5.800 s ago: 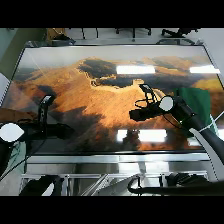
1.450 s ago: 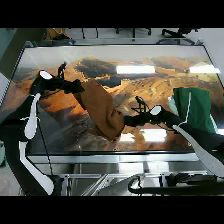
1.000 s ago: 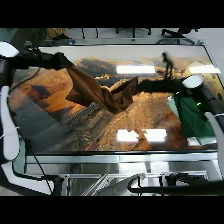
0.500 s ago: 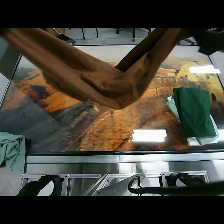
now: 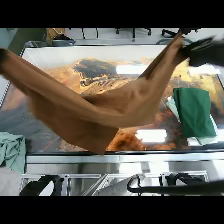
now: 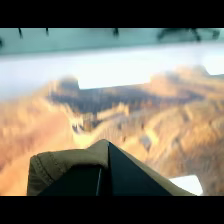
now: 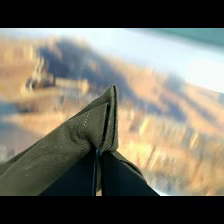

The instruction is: Fold the shirts.

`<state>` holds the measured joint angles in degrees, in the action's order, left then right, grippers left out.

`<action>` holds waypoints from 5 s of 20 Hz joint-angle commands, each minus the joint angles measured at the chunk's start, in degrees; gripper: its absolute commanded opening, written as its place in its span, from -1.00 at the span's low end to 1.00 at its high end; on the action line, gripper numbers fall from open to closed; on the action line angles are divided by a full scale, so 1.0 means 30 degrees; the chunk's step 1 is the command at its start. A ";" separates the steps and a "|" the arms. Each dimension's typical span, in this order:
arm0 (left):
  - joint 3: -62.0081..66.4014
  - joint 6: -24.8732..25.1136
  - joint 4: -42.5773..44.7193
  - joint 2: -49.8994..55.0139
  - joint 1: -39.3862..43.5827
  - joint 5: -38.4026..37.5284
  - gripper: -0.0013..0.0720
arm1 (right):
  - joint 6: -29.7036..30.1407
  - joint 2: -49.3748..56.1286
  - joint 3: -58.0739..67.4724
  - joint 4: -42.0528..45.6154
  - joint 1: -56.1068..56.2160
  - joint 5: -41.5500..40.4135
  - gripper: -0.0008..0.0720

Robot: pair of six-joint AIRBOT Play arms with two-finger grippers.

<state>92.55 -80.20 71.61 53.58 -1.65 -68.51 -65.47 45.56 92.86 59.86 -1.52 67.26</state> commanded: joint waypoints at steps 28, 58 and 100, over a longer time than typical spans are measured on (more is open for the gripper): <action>-1.5926 -0.0860 -0.4750 0.7402 0.3687 0.5865 0.85 | 0.0736 0.7621 -1.1468 -0.4663 -0.1326 -0.1931 0.43; 0.8116 -0.0510 0.5719 0.0860 -0.0189 -0.2477 -0.94 | 0.3570 0.3381 0.5552 -1.9955 -0.7876 -0.1894 -0.94; -0.1180 0.0299 0.3628 1.4622 0.1486 0.0029 -0.93 | -0.0321 0.7730 -1.2582 -0.4371 0.2739 -0.2528 0.71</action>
<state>88.64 -79.37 82.48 97.38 2.85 -68.36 -66.06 68.18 59.83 46.61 0.95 66.02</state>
